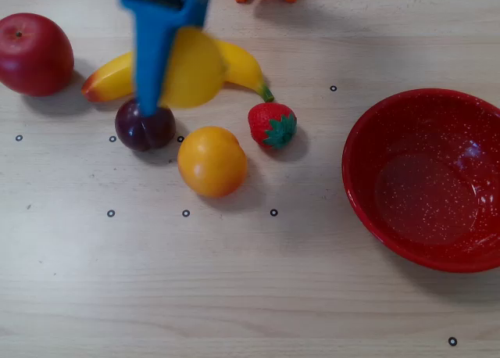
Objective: Put the lemon in the red bowl.
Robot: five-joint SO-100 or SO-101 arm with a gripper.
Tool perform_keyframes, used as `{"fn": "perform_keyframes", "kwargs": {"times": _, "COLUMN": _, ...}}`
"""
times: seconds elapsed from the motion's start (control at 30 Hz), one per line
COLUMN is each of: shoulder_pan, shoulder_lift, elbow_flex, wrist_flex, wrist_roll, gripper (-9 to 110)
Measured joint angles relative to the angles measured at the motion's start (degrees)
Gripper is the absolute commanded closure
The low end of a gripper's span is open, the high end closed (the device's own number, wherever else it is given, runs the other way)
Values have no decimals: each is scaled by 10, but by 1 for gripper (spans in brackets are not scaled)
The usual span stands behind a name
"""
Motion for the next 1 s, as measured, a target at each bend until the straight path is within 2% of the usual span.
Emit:
{"fn": "perform_keyframes", "kwargs": {"times": 0.3, "shoulder_pan": 112, "shoulder_lift": 66, "elbow_flex": 48, "wrist_flex": -10, "wrist_roll": -19, "gripper": 101}}
{"fn": "perform_keyframes", "kwargs": {"times": 0.67, "shoulder_pan": 324, "shoulder_lift": 87, "elbow_flex": 175, "wrist_flex": -171, "wrist_roll": -19, "gripper": 101}}
{"fn": "perform_keyframes", "kwargs": {"times": 1.0, "shoulder_pan": 428, "shoulder_lift": 44, "elbow_flex": 268, "wrist_flex": -316, "wrist_roll": 18, "gripper": 101}}
